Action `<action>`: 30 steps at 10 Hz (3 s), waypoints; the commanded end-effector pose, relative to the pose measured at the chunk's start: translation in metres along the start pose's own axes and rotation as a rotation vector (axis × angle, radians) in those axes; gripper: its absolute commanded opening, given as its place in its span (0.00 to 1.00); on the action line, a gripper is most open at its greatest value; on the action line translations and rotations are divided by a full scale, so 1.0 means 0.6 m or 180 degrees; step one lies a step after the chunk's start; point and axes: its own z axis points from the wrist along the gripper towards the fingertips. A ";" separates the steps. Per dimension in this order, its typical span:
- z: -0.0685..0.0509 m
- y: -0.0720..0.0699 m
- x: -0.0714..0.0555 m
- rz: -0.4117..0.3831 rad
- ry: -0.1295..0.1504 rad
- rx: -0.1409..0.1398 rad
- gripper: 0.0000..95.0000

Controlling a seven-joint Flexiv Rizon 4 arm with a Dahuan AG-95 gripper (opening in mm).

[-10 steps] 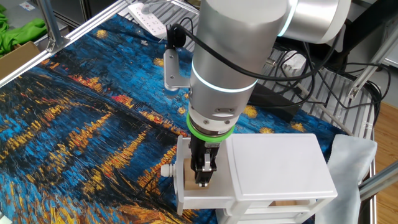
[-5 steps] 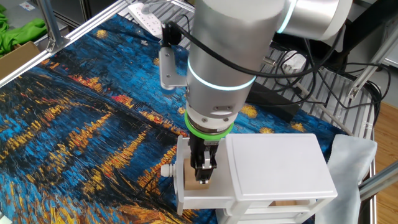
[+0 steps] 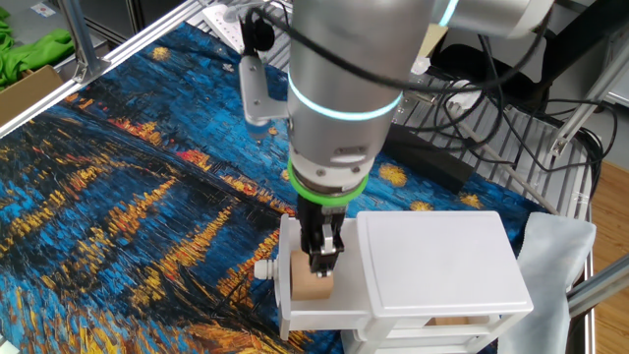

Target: Put things in the drawer

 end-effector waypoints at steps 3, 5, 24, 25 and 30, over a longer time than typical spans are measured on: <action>-0.017 0.004 -0.026 -0.0058 -0.0011 0.0025 0.00; -0.024 0.005 -0.047 -0.0112 0.0019 0.0011 0.00; 0.039 0.015 -0.117 0.0109 0.0062 0.0006 0.60; 0.044 0.016 -0.116 0.0127 0.0059 0.0004 0.60; 0.063 0.015 -0.118 0.0112 0.0049 -0.0033 0.60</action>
